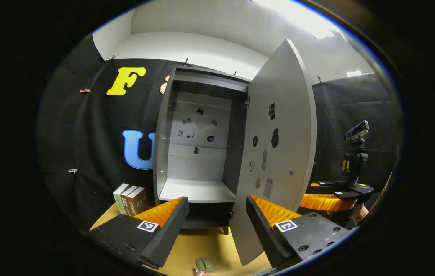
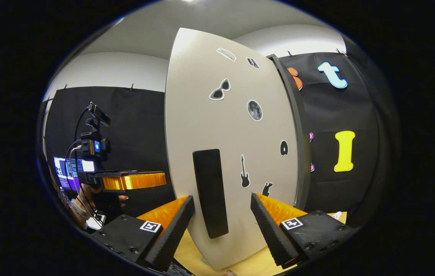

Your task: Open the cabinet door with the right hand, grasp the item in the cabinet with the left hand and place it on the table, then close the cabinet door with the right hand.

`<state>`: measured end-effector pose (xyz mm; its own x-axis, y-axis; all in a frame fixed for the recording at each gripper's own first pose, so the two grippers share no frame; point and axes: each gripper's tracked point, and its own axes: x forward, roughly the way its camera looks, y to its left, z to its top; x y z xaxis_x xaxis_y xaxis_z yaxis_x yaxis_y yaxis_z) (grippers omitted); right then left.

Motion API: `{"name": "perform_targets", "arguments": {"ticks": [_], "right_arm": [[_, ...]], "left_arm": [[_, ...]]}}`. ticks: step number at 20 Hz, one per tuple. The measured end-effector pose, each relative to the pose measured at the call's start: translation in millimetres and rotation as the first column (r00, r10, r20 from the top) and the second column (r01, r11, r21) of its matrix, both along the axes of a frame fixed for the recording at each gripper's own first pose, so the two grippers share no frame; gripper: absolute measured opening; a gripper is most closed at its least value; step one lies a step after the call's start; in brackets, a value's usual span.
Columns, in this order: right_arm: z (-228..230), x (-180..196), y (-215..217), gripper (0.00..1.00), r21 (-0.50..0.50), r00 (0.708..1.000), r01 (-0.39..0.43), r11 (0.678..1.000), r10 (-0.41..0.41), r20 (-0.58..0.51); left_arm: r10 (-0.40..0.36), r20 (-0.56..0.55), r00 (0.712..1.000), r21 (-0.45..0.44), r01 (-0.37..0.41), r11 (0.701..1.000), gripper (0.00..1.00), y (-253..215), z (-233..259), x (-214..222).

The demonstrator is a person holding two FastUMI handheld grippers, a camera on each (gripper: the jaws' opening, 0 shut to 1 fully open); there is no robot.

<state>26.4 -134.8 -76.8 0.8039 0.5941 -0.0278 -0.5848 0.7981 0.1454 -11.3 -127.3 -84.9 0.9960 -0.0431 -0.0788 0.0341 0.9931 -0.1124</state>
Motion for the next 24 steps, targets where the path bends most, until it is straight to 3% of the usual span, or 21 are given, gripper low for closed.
{"name": "perform_targets", "arguments": {"ticks": [4, 10, 13, 16, 20, 24], "right_arm": [[-2.2, 7.7, 17.8, 0.98, -0.030, 0.993, 0.118, 0.993, -0.117, 0.029], [-9.5, 25.1, 48.6, 0.98, -0.053, 0.973, 0.226, 0.973, -0.223, 0.054], [-13.6, 35.3, 60.9, 0.98, -0.025, 0.966, 0.256, 0.966, -0.255, 0.040], [5.3, 7.5, 58.8, 0.98, 0.023, 0.966, 0.253, 0.967, -0.254, 0.055], [16.5, -22.3, 10.5, 0.98, -0.048, 0.915, 0.398, 0.916, -0.393, 0.091], [35.8, -28.2, -37.2, 0.98, -0.050, 0.831, 0.546, 0.836, -0.533, 0.160]], "left_arm": [[-0.056, -0.005, 0.998, 0.061, 0.056, 0.997, 0.95, 45.7, 1.4, 4.4], [-0.114, -0.002, 0.993, 0.046, 0.114, 0.992, 0.95, 100.4, -4.9, 2.4], [-0.081, 0.011, 0.997, 0.044, 0.081, 0.996, 0.95, 134.9, 0.4, -1.6], [-0.045, 0.025, 0.999, 0.060, 0.043, 0.997, 0.95, 160.2, 5.1, 2.2], [-0.007, 0.048, 0.999, 0.117, 0.001, 0.993, 0.95, 172.9, 12.0, 13.0], [-0.027, 0.059, 0.998, 0.058, 0.024, 0.998, 0.95, 140.6, 12.8, 25.3]]}}
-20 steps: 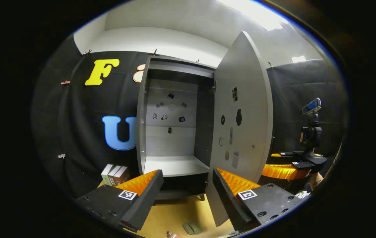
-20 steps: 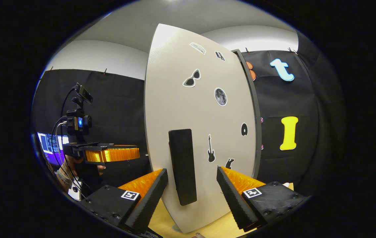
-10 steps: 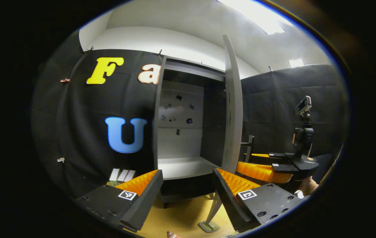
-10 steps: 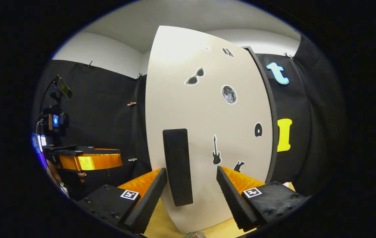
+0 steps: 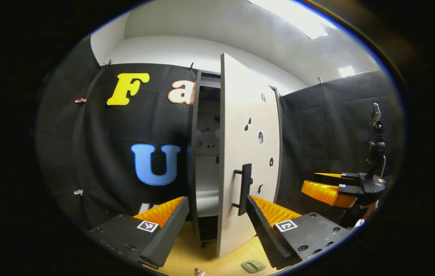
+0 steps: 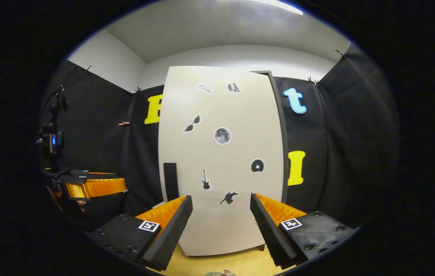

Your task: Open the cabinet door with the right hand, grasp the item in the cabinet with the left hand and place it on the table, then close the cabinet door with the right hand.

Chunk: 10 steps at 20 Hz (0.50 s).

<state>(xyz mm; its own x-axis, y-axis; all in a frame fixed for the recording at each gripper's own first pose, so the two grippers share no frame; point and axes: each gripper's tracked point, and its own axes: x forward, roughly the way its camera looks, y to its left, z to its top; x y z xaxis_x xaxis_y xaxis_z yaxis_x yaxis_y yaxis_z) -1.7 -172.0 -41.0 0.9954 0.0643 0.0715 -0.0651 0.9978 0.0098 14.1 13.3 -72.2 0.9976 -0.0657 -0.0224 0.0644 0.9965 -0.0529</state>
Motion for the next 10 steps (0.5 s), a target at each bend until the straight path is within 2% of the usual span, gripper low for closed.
{"name": "perform_targets", "arguments": {"ticks": [3, 10], "right_arm": [[2.6, 0.2, -23.1, 0.99, -0.013, 0.998, 0.056, 0.998, -0.056, 0.008], [-1.4, -5.6, -57.2, 0.98, -0.044, 0.997, 0.074, 0.996, -0.074, 0.005]], "left_arm": [[-0.028, 0.001, 1.000, -0.017, 0.028, 0.999, 0.95, -28.3, -1.9, 12.9], [-0.017, -0.009, 1.000, -0.013, 0.017, 1.000, 0.95, -60.9, -4.7, 31.7]]}}
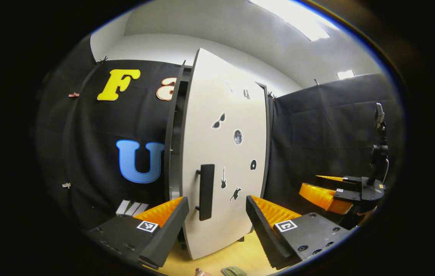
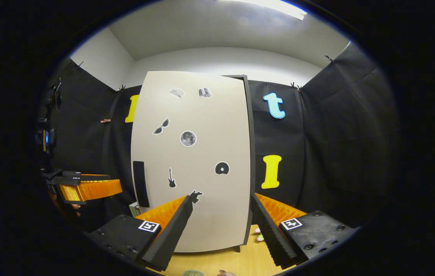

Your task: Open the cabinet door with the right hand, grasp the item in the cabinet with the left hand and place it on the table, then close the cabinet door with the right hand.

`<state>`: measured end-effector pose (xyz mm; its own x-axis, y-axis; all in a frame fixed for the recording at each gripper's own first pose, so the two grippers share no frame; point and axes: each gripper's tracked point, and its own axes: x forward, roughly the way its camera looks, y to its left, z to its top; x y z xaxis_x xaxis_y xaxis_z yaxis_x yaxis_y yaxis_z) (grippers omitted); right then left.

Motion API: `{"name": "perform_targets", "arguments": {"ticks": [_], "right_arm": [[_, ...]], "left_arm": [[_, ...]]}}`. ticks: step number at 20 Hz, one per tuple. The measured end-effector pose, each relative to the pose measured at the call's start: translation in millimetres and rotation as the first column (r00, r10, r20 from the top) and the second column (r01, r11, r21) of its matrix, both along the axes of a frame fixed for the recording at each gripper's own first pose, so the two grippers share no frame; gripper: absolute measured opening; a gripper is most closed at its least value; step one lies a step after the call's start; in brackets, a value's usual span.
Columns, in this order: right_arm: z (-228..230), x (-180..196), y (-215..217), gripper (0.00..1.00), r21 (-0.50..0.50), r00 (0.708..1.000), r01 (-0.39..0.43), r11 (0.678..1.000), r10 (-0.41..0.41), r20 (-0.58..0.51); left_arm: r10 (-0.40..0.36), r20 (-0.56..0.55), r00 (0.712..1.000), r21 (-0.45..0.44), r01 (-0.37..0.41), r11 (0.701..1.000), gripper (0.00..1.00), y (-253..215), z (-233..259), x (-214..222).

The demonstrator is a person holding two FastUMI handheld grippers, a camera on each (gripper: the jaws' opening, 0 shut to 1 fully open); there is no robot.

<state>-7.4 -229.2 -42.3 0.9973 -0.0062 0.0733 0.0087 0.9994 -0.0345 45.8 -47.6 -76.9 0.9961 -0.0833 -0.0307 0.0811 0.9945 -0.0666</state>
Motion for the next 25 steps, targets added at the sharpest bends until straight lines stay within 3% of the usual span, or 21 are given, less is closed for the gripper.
{"name": "perform_targets", "arguments": {"ticks": [9, 25], "right_arm": [[-1.8, 1.3, -12.1, 0.98, -0.007, 1.000, -0.025, 1.000, 0.025, -0.013], [6.3, 1.7, -13.2, 0.98, -0.024, 0.999, -0.049, 0.999, 0.048, -0.019]], "left_arm": [[0.053, -0.017, 0.998, 0.034, -0.053, 0.998, 0.93, -1.0, -5.1, 10.0], [0.021, -0.034, 0.999, 0.023, -0.021, 1.000, 0.95, -2.2, -11.8, 20.0]]}}
